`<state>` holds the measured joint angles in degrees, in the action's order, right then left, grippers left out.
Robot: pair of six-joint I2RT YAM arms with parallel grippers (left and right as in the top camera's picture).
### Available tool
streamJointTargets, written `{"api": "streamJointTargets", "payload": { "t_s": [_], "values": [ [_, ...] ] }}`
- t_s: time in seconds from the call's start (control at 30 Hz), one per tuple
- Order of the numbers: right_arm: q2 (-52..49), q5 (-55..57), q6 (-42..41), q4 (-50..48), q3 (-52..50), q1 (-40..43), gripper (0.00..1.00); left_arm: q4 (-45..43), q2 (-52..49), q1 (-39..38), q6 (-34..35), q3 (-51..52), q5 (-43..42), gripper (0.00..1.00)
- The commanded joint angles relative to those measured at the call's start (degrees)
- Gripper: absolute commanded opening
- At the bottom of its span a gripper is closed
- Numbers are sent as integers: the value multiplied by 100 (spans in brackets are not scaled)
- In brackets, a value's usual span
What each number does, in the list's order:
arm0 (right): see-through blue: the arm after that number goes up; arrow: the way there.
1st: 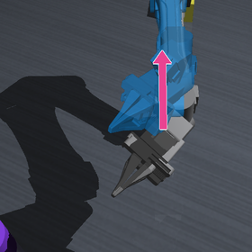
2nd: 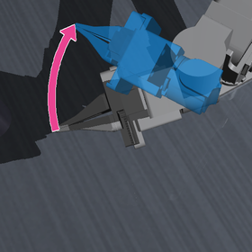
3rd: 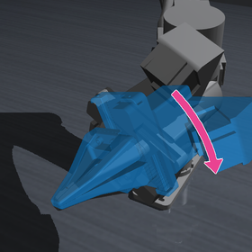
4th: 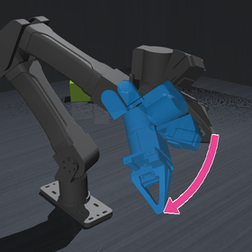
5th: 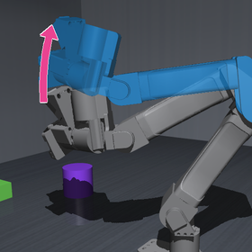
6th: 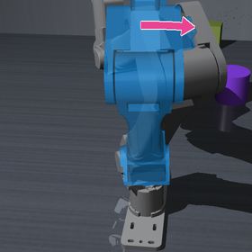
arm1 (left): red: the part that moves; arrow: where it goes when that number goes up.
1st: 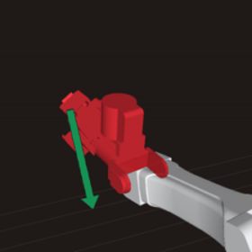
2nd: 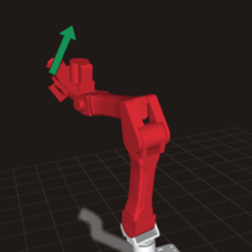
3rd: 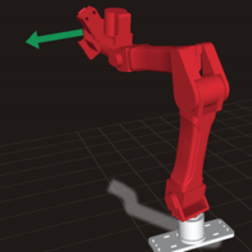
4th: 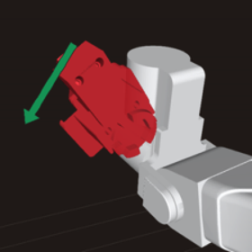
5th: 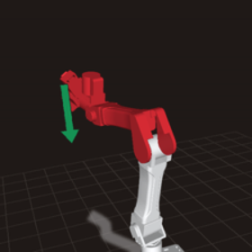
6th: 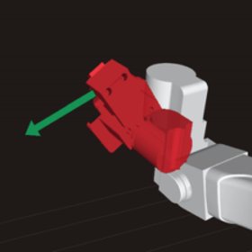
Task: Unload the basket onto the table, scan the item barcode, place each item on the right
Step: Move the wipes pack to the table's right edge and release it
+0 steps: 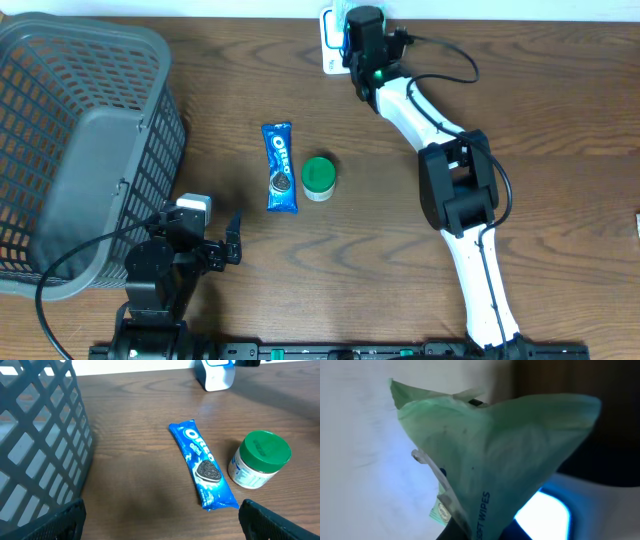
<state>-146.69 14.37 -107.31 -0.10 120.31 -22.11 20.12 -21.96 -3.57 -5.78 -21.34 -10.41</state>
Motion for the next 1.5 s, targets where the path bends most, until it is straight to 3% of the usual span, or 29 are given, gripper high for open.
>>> {"api": "streamJointTargets", "payload": {
  "t_s": [0.0, 0.27, 0.43, 0.47, 0.67, 0.93, 1.13, 1.33, 1.37, 1.4, 1.47],
  "values": [
    [-48, -151, -105, 118, 184, -59, 1, 9, 35, 2, 90, 13, -52, 98],
    [330, -918, 632, 337, 195, 90, 1, 46, 35, 2, 92, 13, -55, 98],
    [1318, -413, 1355, 2385, 195, 365, 1, 44, 35, 2, 90, 13, -55, 98],
    [1714, 28, 1611, 3239, 195, 490, 1, 44, 35, 2, 92, 13, -55, 98],
    [2782, 1287, 2378, 5698, 195, 1187, 2, 44, 35, 2, 90, 13, -55, 98],
    [3123, 1617, 2979, 8021, 122, 3169, 1, 44, 35, 2, 90, 13, -55, 98],
    [3106, 1714, 3390, 7945, -461, 4328, 1, 44, 35, 2, 90, 13, -55, 98],
    [3104, 1759, 3775, 6817, -1967, 5259, 1, 44, 35, 2, 90, 13, -55, 98],
    [3104, 1700, 3775, 6489, -2422, 5390, 4, 44, 35, 2, 90, 13, -55, 98],
    [3104, 1631, 3775, 6242, -2730, 5469, 18, 46, 35, 2, 90, 13, -55, 98],
    [3104, 1427, 3777, 5812, -3180, 5576, 61, 46, 35, 2, 92, 13, -55, 98]
  ]
}}
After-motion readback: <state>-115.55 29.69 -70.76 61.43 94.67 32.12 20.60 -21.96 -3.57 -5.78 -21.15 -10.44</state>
